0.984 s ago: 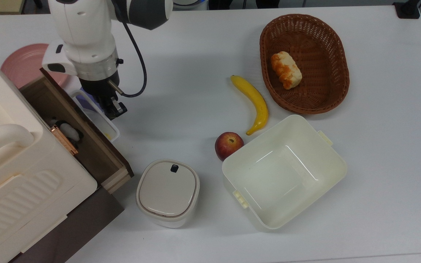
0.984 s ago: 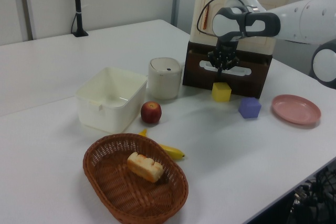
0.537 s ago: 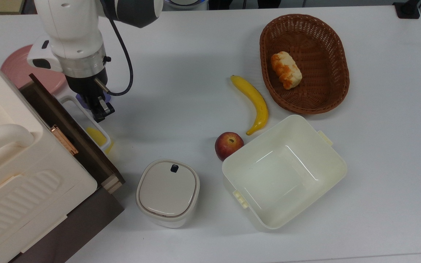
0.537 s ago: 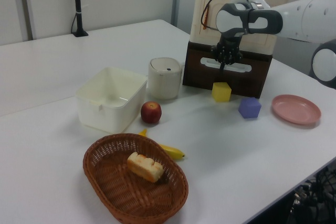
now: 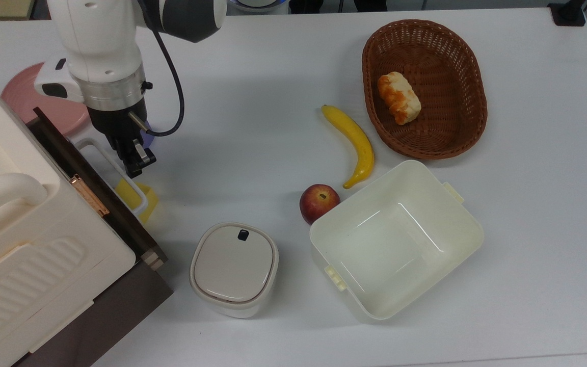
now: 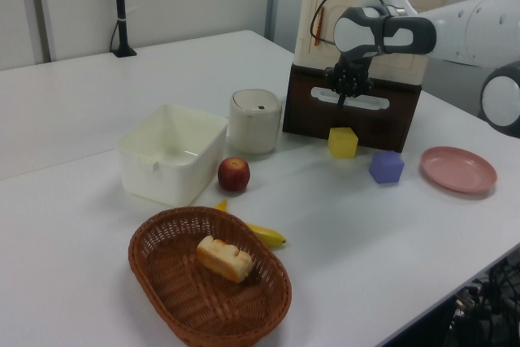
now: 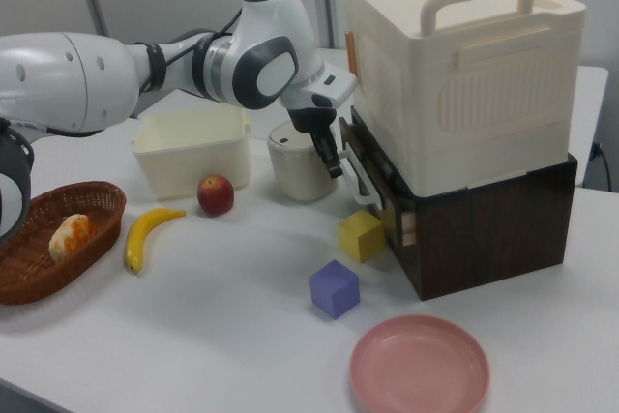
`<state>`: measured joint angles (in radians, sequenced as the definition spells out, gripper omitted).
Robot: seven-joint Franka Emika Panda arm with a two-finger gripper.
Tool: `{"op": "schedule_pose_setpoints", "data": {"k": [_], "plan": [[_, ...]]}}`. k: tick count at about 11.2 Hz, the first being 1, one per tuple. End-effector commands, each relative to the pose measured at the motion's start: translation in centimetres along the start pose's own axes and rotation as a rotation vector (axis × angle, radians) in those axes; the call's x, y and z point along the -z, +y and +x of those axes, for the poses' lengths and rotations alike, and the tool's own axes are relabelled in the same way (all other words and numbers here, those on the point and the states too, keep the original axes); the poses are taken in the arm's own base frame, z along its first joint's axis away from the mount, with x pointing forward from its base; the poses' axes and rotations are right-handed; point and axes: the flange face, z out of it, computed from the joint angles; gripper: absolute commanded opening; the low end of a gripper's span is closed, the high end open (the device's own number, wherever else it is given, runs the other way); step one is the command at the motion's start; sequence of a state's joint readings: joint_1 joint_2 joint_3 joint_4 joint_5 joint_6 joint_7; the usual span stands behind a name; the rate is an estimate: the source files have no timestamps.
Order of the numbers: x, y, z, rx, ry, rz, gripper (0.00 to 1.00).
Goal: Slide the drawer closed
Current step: 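Push the drawer front with the gripper into the wooden cabinet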
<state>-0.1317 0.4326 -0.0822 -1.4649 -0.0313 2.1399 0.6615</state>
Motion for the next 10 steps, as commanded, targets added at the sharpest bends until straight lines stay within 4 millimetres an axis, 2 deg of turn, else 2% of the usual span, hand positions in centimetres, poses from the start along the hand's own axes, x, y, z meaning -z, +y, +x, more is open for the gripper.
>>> {"op": "schedule_pose_setpoints", "data": {"k": [1, 5, 10], "plan": [[-0.2, -0.1, 1.5, -0.016, 0.057, 0.028, 0.00], [0.0, 0.3, 2.4, -0.034, 0.100, 0.057, 0.00], [0.1, 0.5, 2.6, -0.035, 0.104, 0.059, 0.00]]}}
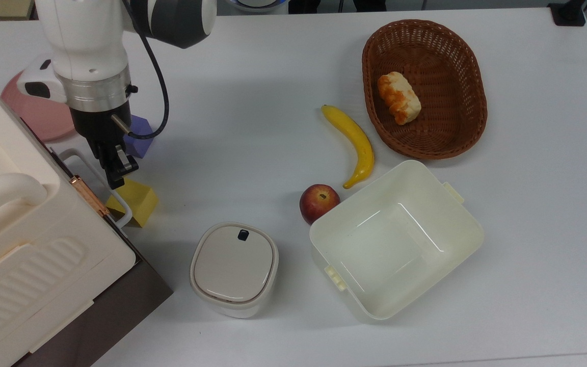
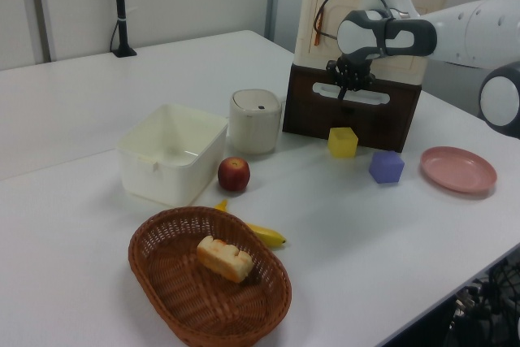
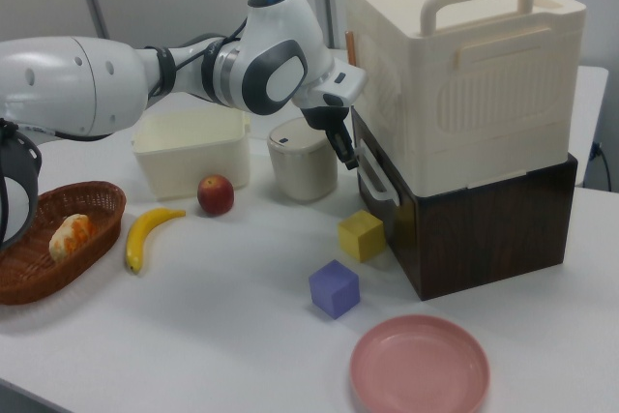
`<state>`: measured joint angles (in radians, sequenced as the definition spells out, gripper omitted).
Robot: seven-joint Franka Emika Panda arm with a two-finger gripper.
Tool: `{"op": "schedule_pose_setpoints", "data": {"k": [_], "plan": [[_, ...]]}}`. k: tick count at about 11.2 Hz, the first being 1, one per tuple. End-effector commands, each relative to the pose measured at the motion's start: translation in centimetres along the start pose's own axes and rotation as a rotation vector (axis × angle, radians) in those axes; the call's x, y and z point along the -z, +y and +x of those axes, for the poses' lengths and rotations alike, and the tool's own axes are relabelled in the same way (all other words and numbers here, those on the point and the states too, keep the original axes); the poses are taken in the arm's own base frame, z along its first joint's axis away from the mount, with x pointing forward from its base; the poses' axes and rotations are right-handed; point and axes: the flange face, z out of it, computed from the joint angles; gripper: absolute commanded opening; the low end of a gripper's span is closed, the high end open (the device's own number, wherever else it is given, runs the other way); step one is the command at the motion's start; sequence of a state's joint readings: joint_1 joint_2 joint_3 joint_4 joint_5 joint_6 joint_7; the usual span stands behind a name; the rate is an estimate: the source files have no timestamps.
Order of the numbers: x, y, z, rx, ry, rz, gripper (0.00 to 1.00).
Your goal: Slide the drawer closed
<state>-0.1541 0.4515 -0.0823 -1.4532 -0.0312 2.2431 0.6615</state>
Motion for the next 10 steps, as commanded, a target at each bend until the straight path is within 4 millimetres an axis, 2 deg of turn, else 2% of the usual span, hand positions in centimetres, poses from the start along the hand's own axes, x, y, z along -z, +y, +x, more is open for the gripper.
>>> {"op": "schedule_pose_setpoints", "data": {"k": [1, 2, 4, 6, 7, 10], "plan": [[0.0, -0.2, 0.5, 0.001, 0.025, 0.002, 0.00], [-0.3, -0.6, -0.1, 0.031, 0.020, -0.004, 0.00], [-1.9, -2.3, -3.0, 0.143, -0.005, -0.042, 0.00], [-2.0, -3.7, -4.4, 0.174, -0.019, -0.036, 0.00], [-1.6, -5.0, -5.5, 0.199, -0.024, -0.021, 0.00], [1.5, -8.3, -8.1, 0.257, -0.011, 0.030, 0.00]]}}
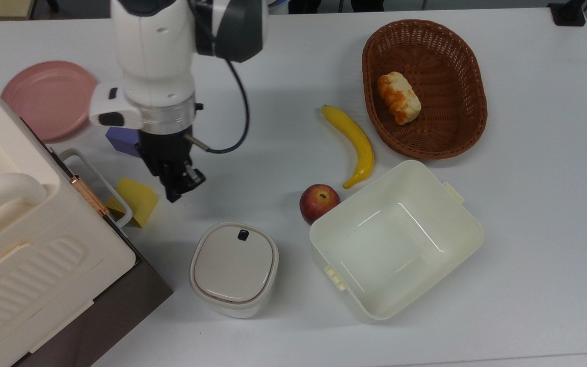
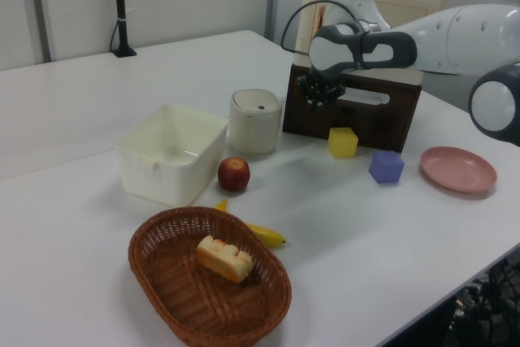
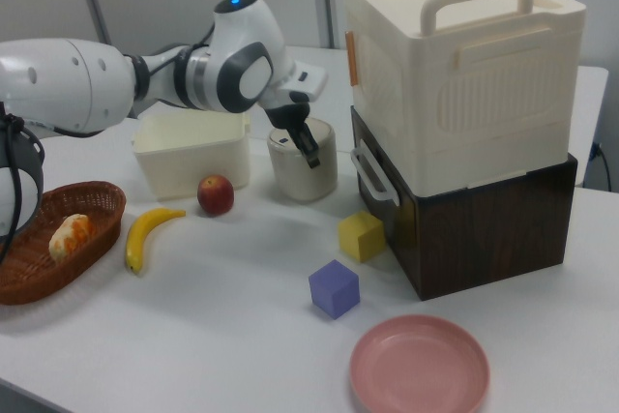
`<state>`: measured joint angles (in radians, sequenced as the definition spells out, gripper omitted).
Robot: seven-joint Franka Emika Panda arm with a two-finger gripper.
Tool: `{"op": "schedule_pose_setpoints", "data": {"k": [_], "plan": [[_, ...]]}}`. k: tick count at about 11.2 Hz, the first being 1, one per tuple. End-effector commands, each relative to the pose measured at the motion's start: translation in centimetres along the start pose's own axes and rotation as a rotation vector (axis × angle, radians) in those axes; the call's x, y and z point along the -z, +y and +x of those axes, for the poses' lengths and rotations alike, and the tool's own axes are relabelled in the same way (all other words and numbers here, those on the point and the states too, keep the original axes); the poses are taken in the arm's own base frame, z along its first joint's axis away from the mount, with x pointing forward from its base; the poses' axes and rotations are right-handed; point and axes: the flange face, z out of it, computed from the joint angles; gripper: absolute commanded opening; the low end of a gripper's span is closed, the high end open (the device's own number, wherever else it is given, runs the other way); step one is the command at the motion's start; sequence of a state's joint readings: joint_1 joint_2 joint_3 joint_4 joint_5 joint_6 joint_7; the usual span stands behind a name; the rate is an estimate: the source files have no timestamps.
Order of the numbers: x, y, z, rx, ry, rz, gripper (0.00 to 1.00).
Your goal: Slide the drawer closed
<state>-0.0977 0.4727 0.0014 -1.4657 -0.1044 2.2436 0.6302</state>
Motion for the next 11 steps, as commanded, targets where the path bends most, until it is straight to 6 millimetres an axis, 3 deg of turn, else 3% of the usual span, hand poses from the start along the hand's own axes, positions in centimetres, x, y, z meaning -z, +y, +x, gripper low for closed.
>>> {"op": "schedule_pose_setpoints", "data": {"k": [1, 2, 5, 8, 11], "plan": [[4.0, -3.2, -2.4, 0.087, 0.021, 0.029, 0.00], [4.8, -4.1, -3.4, 0.147, 0.003, 0.012, 0.00], [10.4, -4.2, -6.5, 0.344, -0.119, -0.059, 0.00], [16.2, -1.9, -8.8, 0.572, -0.242, -0.092, 0.00], [19.3, 1.7, -8.5, 0.649, -0.313, -0.012, 0.00]]}}
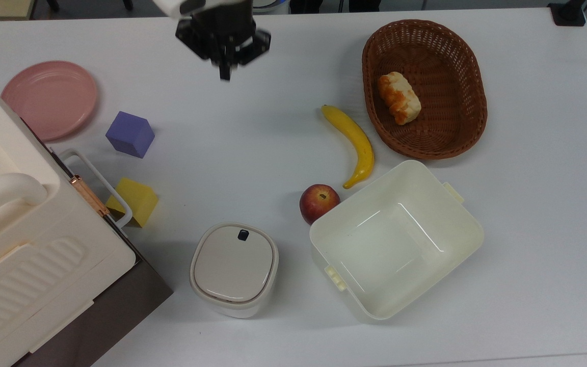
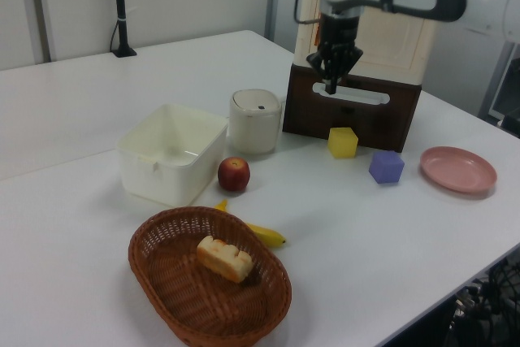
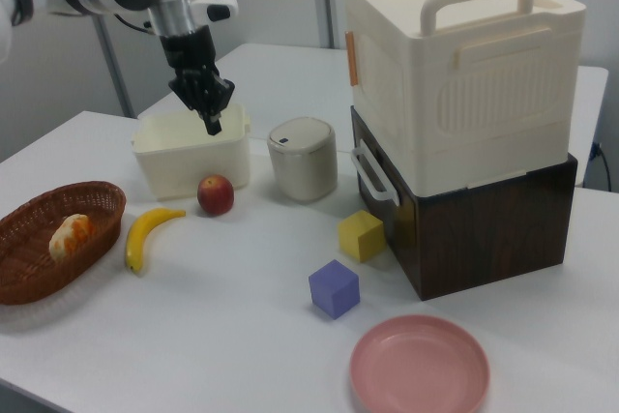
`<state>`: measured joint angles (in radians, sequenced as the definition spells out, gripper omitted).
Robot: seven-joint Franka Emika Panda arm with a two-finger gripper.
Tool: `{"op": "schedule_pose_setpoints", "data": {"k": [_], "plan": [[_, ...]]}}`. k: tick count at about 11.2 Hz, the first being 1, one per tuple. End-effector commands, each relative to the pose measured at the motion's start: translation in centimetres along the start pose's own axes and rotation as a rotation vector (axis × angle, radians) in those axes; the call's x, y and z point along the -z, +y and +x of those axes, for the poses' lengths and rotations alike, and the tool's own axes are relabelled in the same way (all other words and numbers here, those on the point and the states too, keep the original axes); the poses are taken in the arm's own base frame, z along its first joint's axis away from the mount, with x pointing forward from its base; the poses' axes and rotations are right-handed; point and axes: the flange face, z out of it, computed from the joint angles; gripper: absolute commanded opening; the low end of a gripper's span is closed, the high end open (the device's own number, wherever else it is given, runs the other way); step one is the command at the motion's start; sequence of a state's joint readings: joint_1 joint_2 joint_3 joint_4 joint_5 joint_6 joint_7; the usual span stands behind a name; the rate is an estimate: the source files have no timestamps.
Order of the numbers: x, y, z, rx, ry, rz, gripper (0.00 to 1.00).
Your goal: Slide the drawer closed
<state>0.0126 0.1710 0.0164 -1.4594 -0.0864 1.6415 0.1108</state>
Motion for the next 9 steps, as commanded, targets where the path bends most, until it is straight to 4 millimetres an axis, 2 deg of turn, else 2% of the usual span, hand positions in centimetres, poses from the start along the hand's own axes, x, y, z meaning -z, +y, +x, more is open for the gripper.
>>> {"op": "schedule_pose_setpoints", "data": {"k": [1, 4, 5, 6, 9], "plan": [[1.3, 2.8, -2.9, 0.053, -0.015, 0.080, 0.00], [-0.5, 1.1, -3.6, 0.082, -0.052, 0.087, 0.03], [-0.5, 0.9, -3.6, 0.083, -0.052, 0.093, 0.33], [-0.7, 0.7, -3.6, 0.083, -0.055, 0.095, 0.99], [-0.9, -1.1, -3.8, 0.128, -0.056, 0.083, 1.00]]}}
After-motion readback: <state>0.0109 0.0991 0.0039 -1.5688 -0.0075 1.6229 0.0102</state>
